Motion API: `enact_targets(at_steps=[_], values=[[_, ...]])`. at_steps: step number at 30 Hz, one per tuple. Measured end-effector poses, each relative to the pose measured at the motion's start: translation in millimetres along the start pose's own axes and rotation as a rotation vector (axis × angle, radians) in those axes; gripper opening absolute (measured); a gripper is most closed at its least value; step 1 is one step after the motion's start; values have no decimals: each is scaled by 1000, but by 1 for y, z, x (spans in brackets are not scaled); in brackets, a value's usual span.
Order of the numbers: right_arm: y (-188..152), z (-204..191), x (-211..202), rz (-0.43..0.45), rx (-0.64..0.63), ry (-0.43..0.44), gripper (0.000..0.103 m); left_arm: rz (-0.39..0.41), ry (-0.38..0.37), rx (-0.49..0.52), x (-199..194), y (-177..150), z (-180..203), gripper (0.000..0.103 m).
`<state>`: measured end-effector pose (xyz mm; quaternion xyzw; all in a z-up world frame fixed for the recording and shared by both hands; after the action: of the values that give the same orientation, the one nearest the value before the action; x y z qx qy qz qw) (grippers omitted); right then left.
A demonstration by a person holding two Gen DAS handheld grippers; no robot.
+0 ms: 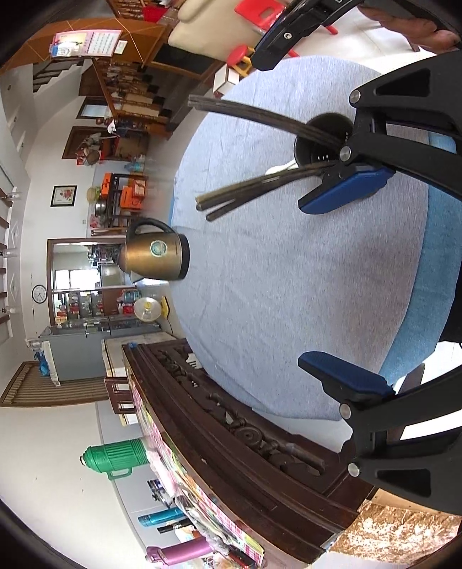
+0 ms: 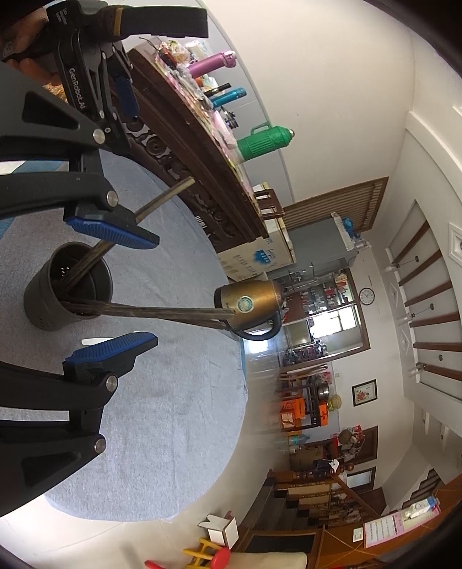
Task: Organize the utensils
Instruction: 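Move both open grippers back around the dark grey cup, then move both open grippers away from the cup toward the white spoons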
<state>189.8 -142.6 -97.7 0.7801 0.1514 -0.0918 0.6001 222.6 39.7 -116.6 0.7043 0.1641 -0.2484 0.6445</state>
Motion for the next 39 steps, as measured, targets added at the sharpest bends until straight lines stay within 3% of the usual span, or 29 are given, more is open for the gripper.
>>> enact_targets(at_steps=[17,39], values=[[-15,-8,20,-57,-14,-2,52,-52,50,5,24,-14,-12,80],[-21,18,33,-78,35,-38,52,-110,79,21,49,-23,-12,80]])
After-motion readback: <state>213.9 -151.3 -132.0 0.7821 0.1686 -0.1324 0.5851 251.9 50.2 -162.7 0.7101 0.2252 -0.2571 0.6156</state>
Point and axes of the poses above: each gripper's, at about its wrist camera, not at the fingertips, and x roughly the way its jaws point, z to its right, y to its top, the point moved 8 cm from there along x, roughly the way its jaws point, and after that the axes turned 5 degrees about z, right-handed, at the moved point
